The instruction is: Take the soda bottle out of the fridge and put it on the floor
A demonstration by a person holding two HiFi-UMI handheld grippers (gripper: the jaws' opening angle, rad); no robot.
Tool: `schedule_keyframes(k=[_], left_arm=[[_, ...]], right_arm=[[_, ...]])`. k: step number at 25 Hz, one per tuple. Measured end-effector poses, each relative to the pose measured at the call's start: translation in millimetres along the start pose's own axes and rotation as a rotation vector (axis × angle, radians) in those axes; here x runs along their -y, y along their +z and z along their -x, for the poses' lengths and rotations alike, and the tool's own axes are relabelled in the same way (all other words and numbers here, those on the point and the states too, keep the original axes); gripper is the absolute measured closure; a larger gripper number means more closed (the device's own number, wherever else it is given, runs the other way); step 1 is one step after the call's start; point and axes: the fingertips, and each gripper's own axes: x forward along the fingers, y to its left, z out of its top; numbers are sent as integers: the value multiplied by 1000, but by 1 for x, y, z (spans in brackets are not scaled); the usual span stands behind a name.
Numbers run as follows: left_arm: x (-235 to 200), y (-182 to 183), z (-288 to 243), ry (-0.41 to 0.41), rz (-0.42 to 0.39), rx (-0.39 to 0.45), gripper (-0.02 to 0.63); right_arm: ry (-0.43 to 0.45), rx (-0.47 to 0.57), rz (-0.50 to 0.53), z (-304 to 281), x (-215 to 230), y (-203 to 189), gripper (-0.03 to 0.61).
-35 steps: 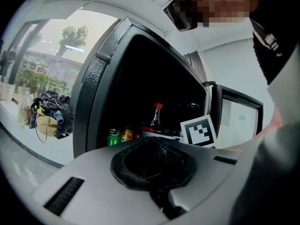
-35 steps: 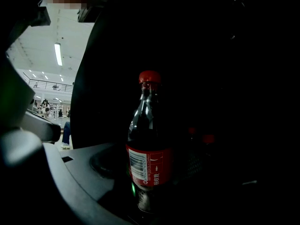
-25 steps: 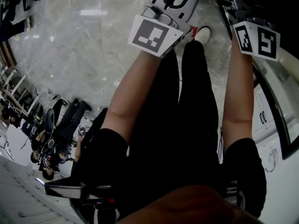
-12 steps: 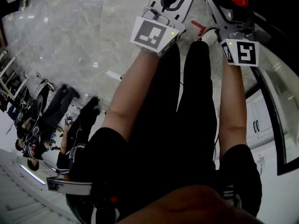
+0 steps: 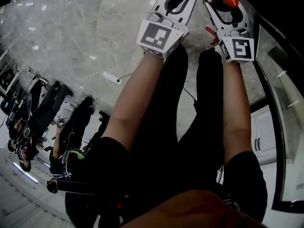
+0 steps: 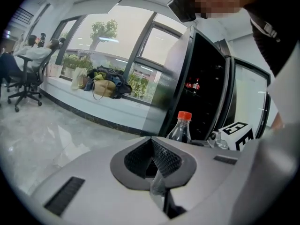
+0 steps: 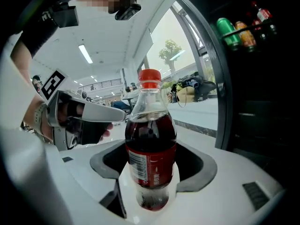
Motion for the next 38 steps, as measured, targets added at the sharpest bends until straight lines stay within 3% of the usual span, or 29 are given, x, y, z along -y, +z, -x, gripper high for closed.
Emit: schedule_keyframes(k=[10,16,25,32,38], left_arm=[[-74,-123,-31,29,-19,-87,611],[-104,-169,-48,26,-35,-99,611],[-129,-197,-56,41,-26,-82,611],[-130,-201,-50,54,-8,-91,611],[-134,-198,-46,63,-1,-90,611]], right_arm=[[32,-133,8,-101,17,-161,264],[47,-173,23,-148,31,-232,264],[80,-224,82,-178,24,-292,264],[127,-267,188,-181,6,-297,264],[165,-289,162,-187,0,-298,264]])
